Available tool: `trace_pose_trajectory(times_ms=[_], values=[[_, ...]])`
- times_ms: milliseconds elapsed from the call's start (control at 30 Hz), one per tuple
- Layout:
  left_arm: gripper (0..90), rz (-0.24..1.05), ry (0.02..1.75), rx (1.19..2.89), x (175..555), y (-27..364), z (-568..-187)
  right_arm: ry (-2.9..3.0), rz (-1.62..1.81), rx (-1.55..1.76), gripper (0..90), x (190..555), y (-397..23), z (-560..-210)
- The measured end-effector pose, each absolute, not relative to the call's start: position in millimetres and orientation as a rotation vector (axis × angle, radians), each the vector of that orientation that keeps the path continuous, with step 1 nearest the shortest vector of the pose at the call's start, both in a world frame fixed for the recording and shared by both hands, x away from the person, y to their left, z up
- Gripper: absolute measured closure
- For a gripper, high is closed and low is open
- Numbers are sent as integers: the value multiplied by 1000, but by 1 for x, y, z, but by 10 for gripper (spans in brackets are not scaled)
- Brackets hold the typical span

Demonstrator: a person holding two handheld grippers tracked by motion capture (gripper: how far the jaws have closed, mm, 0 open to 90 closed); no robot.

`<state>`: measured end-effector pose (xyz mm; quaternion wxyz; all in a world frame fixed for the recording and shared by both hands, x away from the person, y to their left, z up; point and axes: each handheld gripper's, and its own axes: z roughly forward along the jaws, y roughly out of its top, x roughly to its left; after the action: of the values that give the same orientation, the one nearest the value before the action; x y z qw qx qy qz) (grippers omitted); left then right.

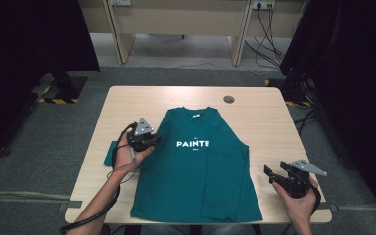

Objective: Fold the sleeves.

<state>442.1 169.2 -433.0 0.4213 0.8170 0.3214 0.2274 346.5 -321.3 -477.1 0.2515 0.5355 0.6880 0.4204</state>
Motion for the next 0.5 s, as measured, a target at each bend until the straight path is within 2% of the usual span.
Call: trace_pose_trajectory(times_ms=[500], values=[[863, 545, 736, 2092, 432, 148, -439, 1873, 1147, 1459, 287, 347, -321, -477]])
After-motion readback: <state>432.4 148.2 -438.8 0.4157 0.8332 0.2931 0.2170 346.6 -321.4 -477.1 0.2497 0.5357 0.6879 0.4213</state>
